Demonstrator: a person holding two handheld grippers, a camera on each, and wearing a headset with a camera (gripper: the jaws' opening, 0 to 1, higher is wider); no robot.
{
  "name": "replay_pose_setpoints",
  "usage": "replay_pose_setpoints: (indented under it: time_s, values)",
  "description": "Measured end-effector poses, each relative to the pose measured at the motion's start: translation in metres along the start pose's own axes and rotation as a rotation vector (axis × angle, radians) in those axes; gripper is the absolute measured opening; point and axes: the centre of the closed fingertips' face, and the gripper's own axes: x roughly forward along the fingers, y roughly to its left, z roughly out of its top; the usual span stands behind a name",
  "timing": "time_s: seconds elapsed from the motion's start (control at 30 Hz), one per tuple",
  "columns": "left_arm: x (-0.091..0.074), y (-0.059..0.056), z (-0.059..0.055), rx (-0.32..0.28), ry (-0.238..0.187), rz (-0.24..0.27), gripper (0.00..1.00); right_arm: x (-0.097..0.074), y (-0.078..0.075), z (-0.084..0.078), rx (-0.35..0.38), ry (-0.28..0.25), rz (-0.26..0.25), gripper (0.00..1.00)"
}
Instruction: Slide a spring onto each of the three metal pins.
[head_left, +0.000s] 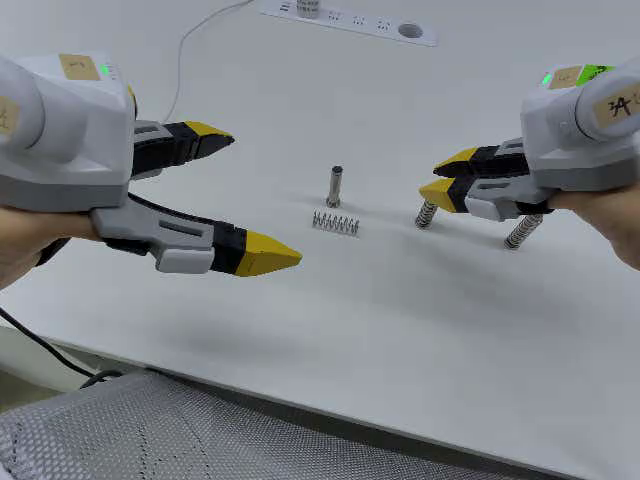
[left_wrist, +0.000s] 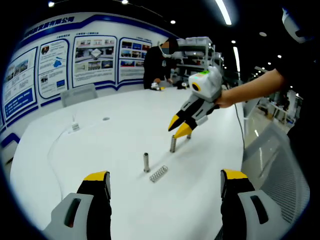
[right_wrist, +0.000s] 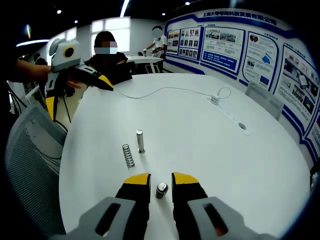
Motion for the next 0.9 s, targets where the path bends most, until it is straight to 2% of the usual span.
replay_pose_setpoints:
  time_s: [0.2,0.33,0.53,0.9]
  values:
    - [-0.003,-0.001,0.000,0.003,-0.003,0.003,0.93,-0.002,0.012,0.006,0.001,-0.008,0.028,0.18]
    - [-0.007,0.001,0.004,-0.021,-0.035,0.013,0.93,0.001,0.023,0.010,-0.012,-0.010,0.056,0.18]
    - [-0.010,0.001,-0.003,0.013,-0.007,0.013,0.93,0.014,0.043,0.011,-0.047,0.012,0.106,0.18]
    - [-0.020,0.010,-0.015,-0.019,-0.011,0.043,0.92,0.047,0.065,0.011,-0.072,0.048,0.156,0.18]
